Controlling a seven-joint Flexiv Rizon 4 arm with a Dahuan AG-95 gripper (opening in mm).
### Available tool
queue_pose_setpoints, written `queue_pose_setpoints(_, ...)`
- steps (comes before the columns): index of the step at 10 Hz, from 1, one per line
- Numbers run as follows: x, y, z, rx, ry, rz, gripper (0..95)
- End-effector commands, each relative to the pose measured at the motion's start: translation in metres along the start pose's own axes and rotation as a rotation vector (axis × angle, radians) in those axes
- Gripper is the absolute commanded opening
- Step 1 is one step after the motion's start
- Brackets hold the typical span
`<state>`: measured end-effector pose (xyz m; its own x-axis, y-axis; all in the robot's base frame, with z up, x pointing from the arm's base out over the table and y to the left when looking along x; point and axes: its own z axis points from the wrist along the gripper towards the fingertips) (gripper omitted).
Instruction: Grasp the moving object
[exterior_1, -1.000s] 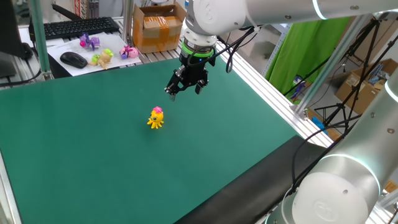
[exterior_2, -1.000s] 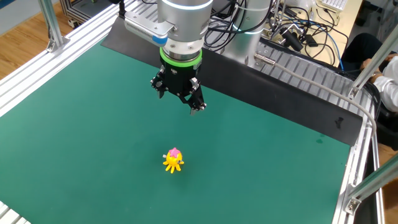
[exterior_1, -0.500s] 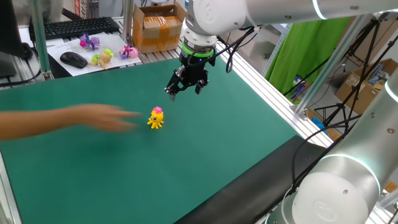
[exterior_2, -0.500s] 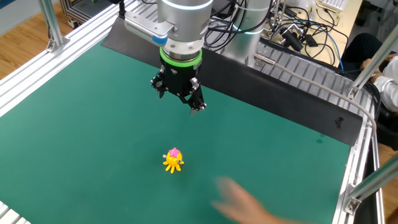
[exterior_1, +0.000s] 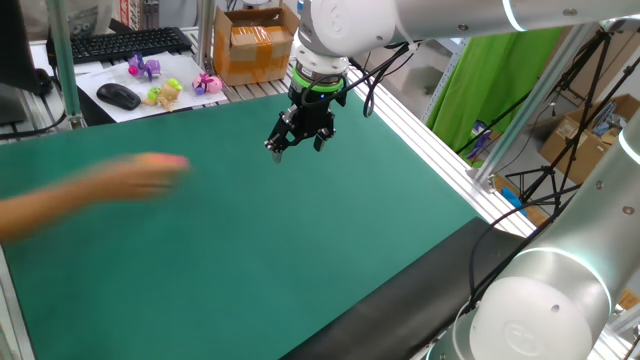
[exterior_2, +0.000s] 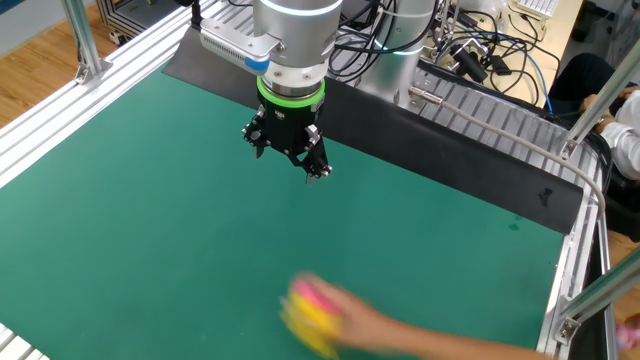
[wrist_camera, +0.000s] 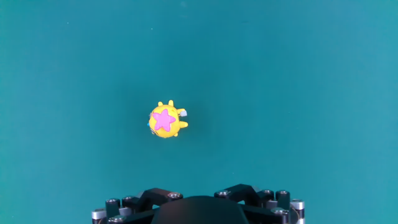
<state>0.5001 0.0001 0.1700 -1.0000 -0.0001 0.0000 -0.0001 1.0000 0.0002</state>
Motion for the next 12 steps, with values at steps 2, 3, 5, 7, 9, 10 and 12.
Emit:
queue_pose_setpoints(2,0.006,0.004,0.004,-0.063,-0.029,0.129,0.0)
queue_pose_setpoints(3,0.010,0.007,0.007,-0.062,-0.032,0.136,0.0)
queue_pose_setpoints(5,0.013,0.013,0.007,-0.059,-0.036,0.140,0.0)
queue_pose_setpoints(7,0.013,0.012,0.006,-0.059,-0.036,0.136,0.0)
queue_pose_setpoints(9,0.013,0.014,0.005,-0.058,-0.037,0.131,19.0)
queue_pose_setpoints(10,0.013,0.015,0.005,-0.058,-0.037,0.130,19.0)
queue_pose_setpoints(12,0.013,0.017,0.004,-0.059,-0.044,0.124,19.0)
